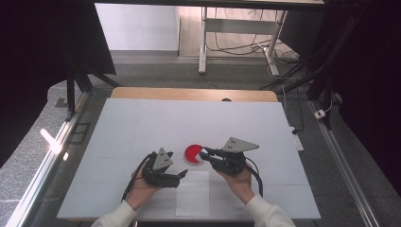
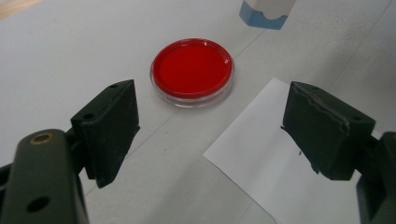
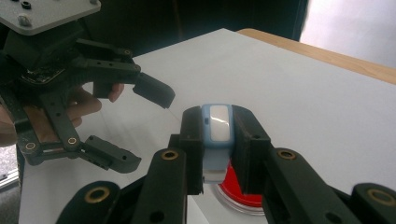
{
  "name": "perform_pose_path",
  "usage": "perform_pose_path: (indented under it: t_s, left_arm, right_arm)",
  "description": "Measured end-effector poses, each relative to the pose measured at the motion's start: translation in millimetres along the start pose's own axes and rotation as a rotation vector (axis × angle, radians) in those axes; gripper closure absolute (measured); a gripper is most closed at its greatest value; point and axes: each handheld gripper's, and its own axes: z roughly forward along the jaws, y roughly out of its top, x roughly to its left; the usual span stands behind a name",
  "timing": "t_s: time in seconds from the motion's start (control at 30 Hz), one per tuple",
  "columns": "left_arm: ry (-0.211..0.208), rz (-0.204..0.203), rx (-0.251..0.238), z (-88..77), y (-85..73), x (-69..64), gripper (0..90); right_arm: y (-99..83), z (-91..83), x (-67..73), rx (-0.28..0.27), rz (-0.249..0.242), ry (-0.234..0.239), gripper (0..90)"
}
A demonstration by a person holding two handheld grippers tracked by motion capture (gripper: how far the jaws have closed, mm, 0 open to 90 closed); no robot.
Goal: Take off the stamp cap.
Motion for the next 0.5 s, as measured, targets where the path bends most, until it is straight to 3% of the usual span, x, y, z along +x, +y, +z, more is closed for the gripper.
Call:
perform_pose_path:
  t_s: [0.5]
  left_arm:
    - [-0.016,0.014,-0.001,7.1,7.0,-6.2,18.9]
  right_arm:
    - [-0.7,1.9,1.3,0.006,-0.001,0.005,75.4]
